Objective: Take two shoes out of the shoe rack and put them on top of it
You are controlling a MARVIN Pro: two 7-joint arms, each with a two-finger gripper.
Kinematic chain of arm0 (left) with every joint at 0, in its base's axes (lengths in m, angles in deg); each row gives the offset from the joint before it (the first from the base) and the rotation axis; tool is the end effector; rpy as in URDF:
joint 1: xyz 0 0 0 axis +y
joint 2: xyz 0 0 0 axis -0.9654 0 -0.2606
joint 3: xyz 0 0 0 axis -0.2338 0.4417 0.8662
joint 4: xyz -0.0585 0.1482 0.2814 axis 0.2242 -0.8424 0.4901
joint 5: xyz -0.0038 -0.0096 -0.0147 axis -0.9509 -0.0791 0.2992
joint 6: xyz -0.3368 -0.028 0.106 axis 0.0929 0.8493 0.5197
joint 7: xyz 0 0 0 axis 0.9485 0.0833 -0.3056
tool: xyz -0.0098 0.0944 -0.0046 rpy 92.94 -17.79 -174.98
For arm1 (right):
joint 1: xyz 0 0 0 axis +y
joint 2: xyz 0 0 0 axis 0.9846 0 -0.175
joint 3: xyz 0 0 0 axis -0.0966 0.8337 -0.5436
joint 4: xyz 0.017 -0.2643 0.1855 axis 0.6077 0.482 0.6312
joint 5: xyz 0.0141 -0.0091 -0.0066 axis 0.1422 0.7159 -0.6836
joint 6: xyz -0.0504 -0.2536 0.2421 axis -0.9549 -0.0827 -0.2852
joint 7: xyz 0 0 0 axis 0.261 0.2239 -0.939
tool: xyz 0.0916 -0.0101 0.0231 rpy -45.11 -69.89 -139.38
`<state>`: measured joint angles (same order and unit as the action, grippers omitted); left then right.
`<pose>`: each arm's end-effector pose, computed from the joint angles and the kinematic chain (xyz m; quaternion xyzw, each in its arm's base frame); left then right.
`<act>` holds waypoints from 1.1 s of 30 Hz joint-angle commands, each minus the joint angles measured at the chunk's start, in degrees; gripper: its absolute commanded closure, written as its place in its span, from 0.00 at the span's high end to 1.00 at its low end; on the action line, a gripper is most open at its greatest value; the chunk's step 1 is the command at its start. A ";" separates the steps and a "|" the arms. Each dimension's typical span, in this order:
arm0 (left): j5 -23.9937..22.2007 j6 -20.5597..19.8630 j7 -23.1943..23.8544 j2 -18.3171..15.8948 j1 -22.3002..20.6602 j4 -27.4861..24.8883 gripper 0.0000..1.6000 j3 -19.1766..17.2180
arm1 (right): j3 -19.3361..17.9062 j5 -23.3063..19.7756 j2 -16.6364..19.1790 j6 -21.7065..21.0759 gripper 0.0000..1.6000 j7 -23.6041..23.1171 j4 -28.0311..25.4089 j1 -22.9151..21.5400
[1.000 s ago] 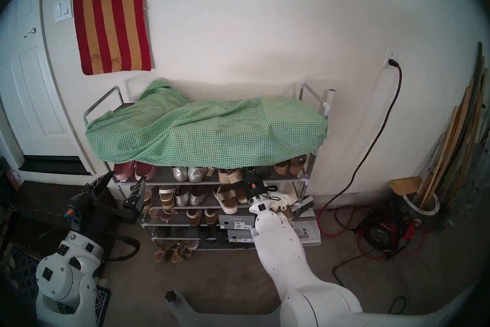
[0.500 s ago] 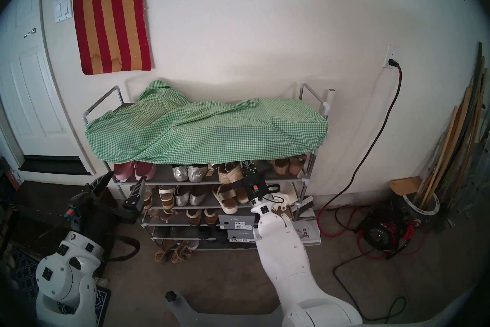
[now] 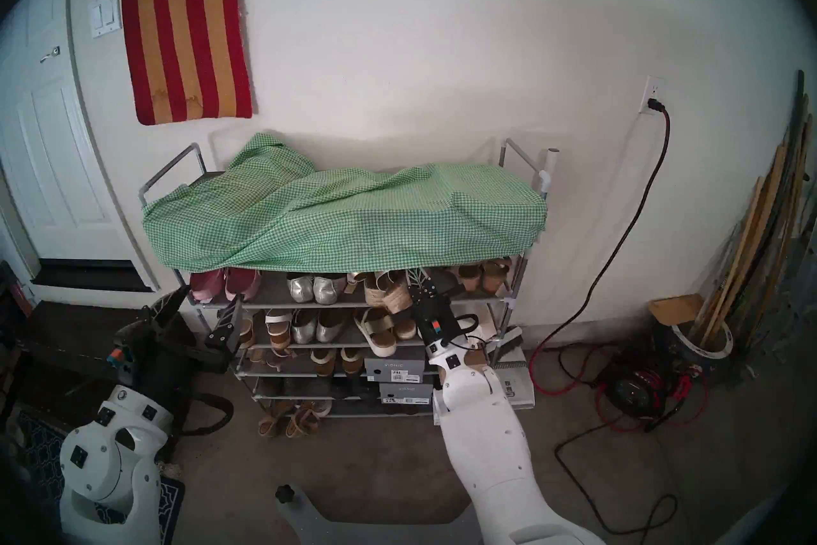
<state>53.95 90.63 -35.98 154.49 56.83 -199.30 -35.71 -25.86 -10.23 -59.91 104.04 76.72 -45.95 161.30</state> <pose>0.2387 0.0624 -0.2298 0.6685 -0.0496 0.7413 0.0324 0.4743 0.0864 -0.4026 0.4877 0.2358 0.8406 0.0003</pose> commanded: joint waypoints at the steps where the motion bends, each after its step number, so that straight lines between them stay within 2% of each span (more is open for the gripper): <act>1: -0.01 -0.01 0.00 0.01 -0.05 -0.01 1.00 0.03 | -0.12 -1.09 1.77 -1.56 0.00 -1.15 -5.00 6.67; 14: -0.01 -0.01 0.02 0.03 -0.05 -0.01 1.00 0.02 | -3.46 -3.67 4.23 -4.22 0.00 -3.29 -16.39 15.11; 16: -0.01 -0.01 0.02 0.03 -0.05 -0.01 1.00 0.02 | -3.73 -3.89 4.37 -4.11 0.00 -3.36 -15.70 15.05; 17: 0.00 -0.01 0.03 0.03 -0.05 -0.01 1.00 0.02 | -4.26 -4.36 4.67 -4.40 0.00 -3.77 -18.24 16.35; 19: 0.00 -0.01 0.03 0.03 -0.05 -0.01 1.00 0.02 | -4.65 -4.75 4.86 -4.31 0.00 -3.99 -18.98 16.70; 21: 0.00 -0.01 0.03 0.04 -0.05 -0.01 1.00 0.01 | -5.06 -5.22 5.07 -4.57 0.00 -4.43 -22.08 17.97; 23: 0.00 -0.01 0.04 0.04 -0.05 -0.01 1.00 0.01 | -5.19 -5.44 5.12 -4.32 0.00 -4.51 -21.02 17.63; 26: 0.01 -0.01 0.05 0.05 -0.05 -0.01 1.00 0.01 | -5.65 -6.28 5.37 -4.21 0.00 -5.23 -24.95 18.82; 29: 0.01 -0.01 0.05 0.05 -0.05 -0.01 1.00 0.00 | -5.78 -6.68 5.47 -3.96 0.00 -5.56 -26.09 19.01; 33: 0.01 0.00 0.07 0.06 -0.05 -0.01 1.00 0.00 | -5.98 -7.62 5.71 -4.01 0.00 -6.55 -30.52 20.17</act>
<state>53.97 90.63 -35.91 154.55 56.82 -199.30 -35.75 -32.16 -16.42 -54.17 99.21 70.52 -70.18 180.08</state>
